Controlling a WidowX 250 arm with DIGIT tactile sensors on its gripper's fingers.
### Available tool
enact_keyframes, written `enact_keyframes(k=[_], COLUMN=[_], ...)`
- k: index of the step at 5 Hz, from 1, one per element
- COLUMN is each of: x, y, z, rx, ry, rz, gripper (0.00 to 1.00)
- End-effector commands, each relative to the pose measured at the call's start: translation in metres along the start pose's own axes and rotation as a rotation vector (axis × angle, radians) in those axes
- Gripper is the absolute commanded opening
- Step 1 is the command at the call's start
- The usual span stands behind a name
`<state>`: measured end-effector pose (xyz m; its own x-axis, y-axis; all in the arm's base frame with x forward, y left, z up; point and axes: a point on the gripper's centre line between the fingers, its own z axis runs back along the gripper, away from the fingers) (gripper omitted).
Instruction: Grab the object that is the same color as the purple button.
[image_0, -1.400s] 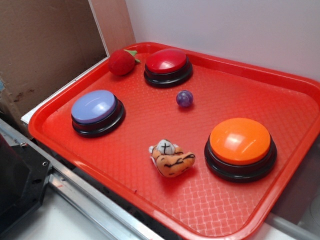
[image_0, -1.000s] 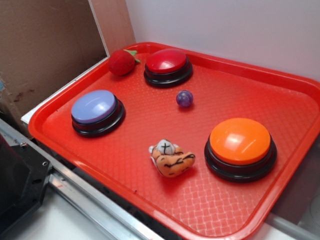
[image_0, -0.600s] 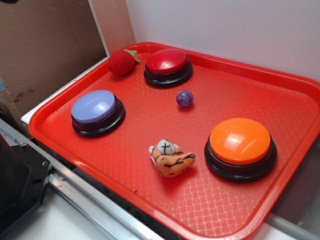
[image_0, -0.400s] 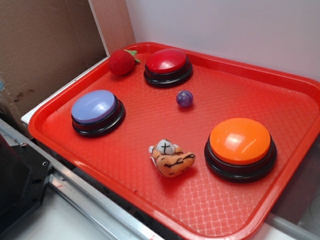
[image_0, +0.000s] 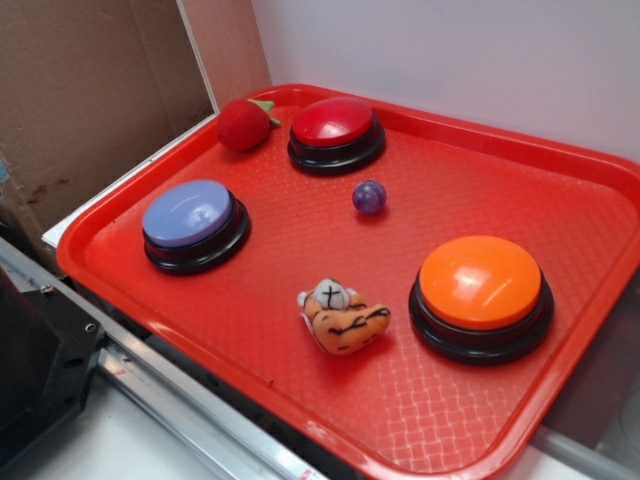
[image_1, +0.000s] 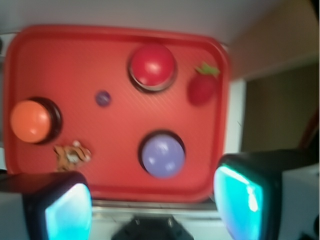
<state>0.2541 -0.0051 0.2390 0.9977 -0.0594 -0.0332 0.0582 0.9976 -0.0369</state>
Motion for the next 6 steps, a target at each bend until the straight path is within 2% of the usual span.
enact_keyframes(k=[1, 2, 3, 4, 5, 6], x=[0.031, 0.028, 0.028, 0.029, 0.043, 0.053], y=[-0.045, -0.053, -0.047, -0.035, -0.04, -0.055], z=[-0.023, -0.052, -0.082, -0.113, -0.145, -0.159], rx=[0.024, 0.026, 0.043, -0.031, -0.074, -0.078], ry=[0.009, 0.042, 0.089, 0.107, 0.123, 0.124], rz=[-0.225, -0.295, -0.321, -0.316, -0.364, -0.419], gripper=[1.0, 1.0, 1.0, 1.0, 1.0, 1.0])
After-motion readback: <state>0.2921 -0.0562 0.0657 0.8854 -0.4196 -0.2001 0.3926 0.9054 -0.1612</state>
